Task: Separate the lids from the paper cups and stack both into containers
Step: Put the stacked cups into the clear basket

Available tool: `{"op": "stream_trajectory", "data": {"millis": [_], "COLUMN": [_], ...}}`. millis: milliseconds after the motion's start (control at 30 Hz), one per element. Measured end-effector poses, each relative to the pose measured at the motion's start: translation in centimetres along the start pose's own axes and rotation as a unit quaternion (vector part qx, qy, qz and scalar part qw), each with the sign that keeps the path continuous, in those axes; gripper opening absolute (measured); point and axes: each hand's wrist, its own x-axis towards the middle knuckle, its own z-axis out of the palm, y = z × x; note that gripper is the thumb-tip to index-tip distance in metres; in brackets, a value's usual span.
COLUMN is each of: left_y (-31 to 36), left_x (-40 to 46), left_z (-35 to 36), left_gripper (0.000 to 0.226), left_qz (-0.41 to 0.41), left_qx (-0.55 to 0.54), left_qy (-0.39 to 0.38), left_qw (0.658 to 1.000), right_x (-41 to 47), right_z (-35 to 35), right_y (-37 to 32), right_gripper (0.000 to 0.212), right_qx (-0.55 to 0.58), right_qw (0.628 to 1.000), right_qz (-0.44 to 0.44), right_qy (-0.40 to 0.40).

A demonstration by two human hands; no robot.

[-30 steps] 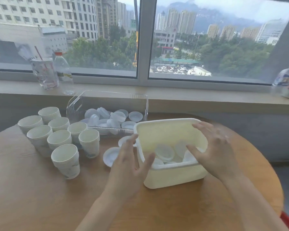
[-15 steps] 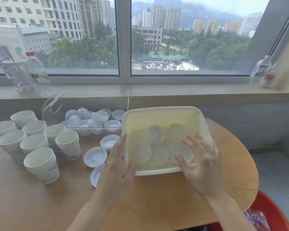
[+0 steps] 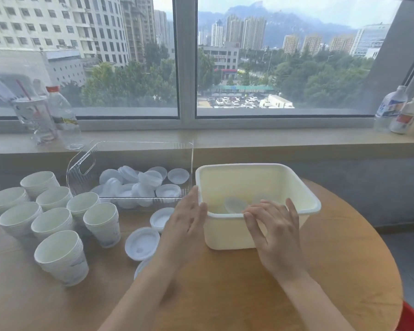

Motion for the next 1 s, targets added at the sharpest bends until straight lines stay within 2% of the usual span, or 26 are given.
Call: {"op": "stream_trajectory", "data": {"millis": [100, 333, 433, 533, 600, 667, 700, 800, 900, 1000], "left_y": [-1.1, -4.4, -5.7, -7.1, -7.8, -8.2, -8.4, -9.0, -9.4, -9.6], "left_x": [0.9, 2.5, 3.1, 4.1, 4.5, 4.7, 4.8, 5.0, 5.1, 5.0], "left_z": [-1.6, -6.3, -8.3, -9.5, -9.7, -9.9, -9.9, -10.2, -10.7, -11.0], "left_gripper": [0.061, 0.056, 0.056, 0.062, 0.063, 0.061, 0.06, 0.057, 0.053, 0.055], "left_qz": [-0.005, 0.076, 0.077, 0.05, 0.044, 0.051, 0.057, 0.066, 0.071, 0.072], "left_qx": [0.025, 0.197, 0.259, 0.326, 0.365, 0.382, 0.386, 0.398, 0.402, 0.399], "left_qy": [0.023, 0.124, 0.127, 0.096, 0.079, 0.082, 0.087, 0.092, 0.09, 0.09], "left_qw": [0.999, 0.97, 0.954, 0.939, 0.927, 0.919, 0.917, 0.91, 0.908, 0.91], "right_x": [2.3, 8.6, 10.7, 12.4, 13.0, 12.8, 12.3, 10.4, 8.6, 8.3], "right_z": [1.7, 6.9, 8.9, 10.3, 10.7, 11.1, 11.7, 14.6, 17.7, 18.7], "right_y": [0.9, 2.3, 2.7, 2.7, 2.1, 0.7, -0.5, -4.1, -5.5, -5.6], "right_gripper": [0.034, 0.042, 0.047, 0.047, 0.037, 0.026, 0.026, 0.034, 0.032, 0.022], "right_qx": [0.002, -0.001, 0.005, 0.014, 0.008, 0.008, 0.017, 0.034, -0.033, -0.075], "right_qw": [1.0, 0.999, 0.999, 0.999, 1.0, 0.997, 0.991, 0.967, 0.955, 0.96], "right_qz": [0.018, 0.047, 0.05, 0.048, 0.02, -0.068, -0.129, -0.244, -0.251, -0.225], "right_qy": [0.004, 0.014, 0.009, 0.001, 0.015, 0.042, 0.036, -0.068, -0.152, -0.152]}}
